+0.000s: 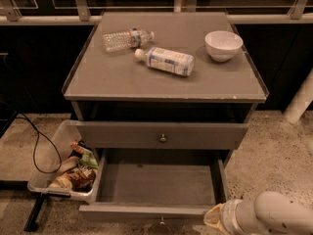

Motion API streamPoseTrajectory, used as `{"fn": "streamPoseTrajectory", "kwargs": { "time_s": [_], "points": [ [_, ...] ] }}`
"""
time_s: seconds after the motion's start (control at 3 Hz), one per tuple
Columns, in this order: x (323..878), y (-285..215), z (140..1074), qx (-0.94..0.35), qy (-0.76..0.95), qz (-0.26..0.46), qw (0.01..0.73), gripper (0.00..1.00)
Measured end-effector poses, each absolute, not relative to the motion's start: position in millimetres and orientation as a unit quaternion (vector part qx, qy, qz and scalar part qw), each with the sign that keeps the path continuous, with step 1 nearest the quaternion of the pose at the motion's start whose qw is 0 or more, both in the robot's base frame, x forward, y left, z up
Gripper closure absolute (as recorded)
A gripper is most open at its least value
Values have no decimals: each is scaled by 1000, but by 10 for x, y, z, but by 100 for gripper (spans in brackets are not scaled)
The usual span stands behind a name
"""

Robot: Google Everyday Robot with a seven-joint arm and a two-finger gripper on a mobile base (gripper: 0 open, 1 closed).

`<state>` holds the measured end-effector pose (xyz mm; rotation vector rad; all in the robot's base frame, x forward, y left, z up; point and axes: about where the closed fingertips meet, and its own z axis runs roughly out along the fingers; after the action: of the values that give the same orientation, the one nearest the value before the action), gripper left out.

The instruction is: Close middle drawer

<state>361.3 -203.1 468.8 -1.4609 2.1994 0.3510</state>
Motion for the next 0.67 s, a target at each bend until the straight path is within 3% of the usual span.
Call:
{"fn": "streamPoseTrajectory", "kwargs": {
  "time_s": [0.67],
  "points": [
    [3623,-1772,4096,-538,794,148,242,100]
  ]
}}
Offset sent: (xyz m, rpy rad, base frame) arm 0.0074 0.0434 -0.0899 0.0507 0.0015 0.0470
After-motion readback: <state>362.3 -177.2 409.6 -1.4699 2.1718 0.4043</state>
